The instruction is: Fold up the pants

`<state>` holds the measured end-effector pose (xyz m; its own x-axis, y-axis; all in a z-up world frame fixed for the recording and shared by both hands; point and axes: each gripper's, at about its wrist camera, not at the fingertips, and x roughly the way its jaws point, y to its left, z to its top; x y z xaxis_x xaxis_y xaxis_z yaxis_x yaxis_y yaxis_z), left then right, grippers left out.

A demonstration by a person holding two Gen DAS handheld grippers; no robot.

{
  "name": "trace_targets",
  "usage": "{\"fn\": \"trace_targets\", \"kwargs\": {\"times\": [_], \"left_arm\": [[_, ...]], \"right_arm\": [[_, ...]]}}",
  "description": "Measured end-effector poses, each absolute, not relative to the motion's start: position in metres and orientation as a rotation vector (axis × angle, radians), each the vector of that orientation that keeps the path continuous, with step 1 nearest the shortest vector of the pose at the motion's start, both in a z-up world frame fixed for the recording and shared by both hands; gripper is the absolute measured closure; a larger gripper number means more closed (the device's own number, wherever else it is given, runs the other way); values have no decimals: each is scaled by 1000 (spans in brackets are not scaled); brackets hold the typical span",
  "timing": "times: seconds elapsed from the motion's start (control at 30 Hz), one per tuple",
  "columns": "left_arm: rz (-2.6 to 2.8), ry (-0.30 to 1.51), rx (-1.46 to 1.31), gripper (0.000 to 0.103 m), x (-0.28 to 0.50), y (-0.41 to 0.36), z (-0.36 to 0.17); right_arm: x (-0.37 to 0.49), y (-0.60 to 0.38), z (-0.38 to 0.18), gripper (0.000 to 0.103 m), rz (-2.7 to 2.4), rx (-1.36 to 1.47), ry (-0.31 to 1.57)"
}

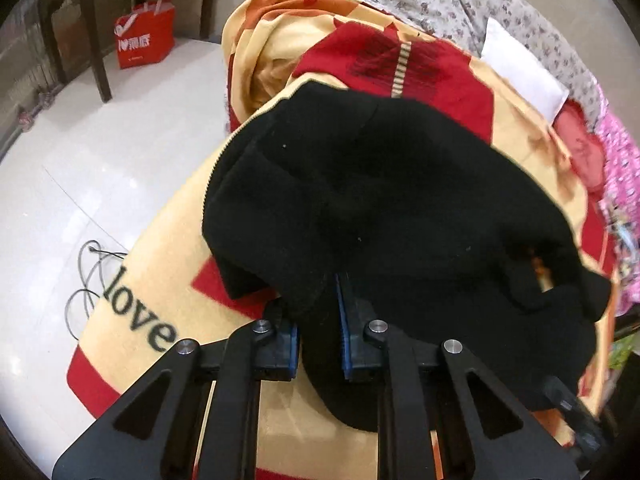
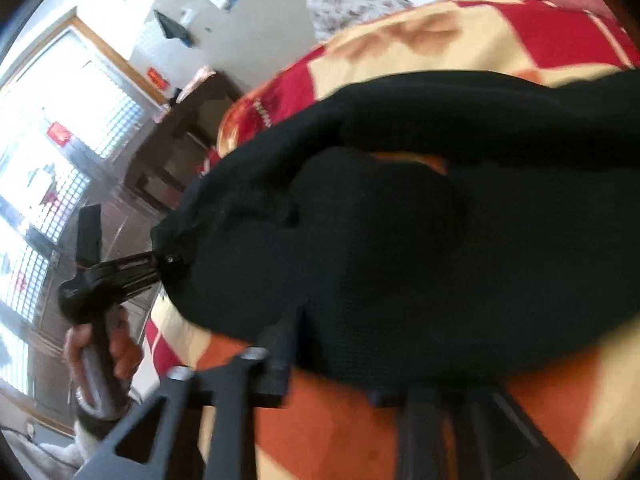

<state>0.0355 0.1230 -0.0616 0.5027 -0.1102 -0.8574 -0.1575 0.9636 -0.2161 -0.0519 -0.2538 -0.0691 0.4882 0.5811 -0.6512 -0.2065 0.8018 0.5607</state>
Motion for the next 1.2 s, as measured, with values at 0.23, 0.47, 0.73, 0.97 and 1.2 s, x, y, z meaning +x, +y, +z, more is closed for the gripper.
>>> {"fn": "trace_targets", "kwargs": {"times": [0.23, 0.47, 0.73, 0.97, 1.2], "left_arm": [[39, 1034, -275, 89, 37, 121, -55], [60, 1034, -251, 89, 35, 116, -55], [82, 1050, -237, 88, 41, 113, -59], [78, 1054, -241, 88, 41, 114, -59], [90, 1049, -221, 87, 39, 110, -59]], "right_arm": [[-89, -336, -24, 67, 342, 365, 861], [-17, -345, -43, 67, 286, 359, 916], [91, -358, -56, 67, 167, 277, 934], [9, -409, -26, 53, 81, 242, 879], [-19, -431, -61, 53, 17, 237, 892]]}}
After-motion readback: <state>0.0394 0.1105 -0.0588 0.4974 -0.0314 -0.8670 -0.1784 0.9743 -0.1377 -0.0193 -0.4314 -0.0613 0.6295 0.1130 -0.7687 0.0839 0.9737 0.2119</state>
